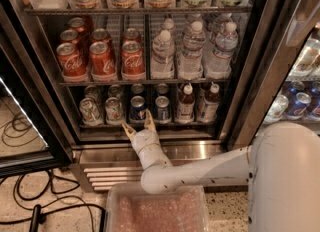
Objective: Pick pepsi can from bottom shelf of fridge
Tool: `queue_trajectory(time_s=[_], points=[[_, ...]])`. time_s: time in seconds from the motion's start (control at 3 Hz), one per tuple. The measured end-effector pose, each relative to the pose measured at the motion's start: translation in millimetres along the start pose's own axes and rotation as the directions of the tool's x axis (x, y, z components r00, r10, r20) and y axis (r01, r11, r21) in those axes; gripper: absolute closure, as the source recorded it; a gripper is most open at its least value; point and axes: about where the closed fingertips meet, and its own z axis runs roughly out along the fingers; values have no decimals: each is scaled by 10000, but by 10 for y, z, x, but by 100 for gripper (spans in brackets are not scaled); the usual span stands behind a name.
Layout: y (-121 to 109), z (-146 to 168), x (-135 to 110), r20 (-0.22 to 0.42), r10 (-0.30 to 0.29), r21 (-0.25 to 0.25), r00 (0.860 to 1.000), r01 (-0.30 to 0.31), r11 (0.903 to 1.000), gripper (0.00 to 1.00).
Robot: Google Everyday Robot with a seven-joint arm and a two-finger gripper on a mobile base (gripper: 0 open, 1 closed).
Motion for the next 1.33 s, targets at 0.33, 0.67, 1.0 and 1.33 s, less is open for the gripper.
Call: queue_trajectory(time_s=[0.33,0.67,1.0,1.33], points=[[-72,103,34,89,-62,278,9999,59,9996,37],[-113,179,89,114,-66,506,9999,61,9987,39],[-189,438,149,372,95,818,9993,-126,9966,40],[-212,482,128,457,102,830,9989,-139,9965,40]])
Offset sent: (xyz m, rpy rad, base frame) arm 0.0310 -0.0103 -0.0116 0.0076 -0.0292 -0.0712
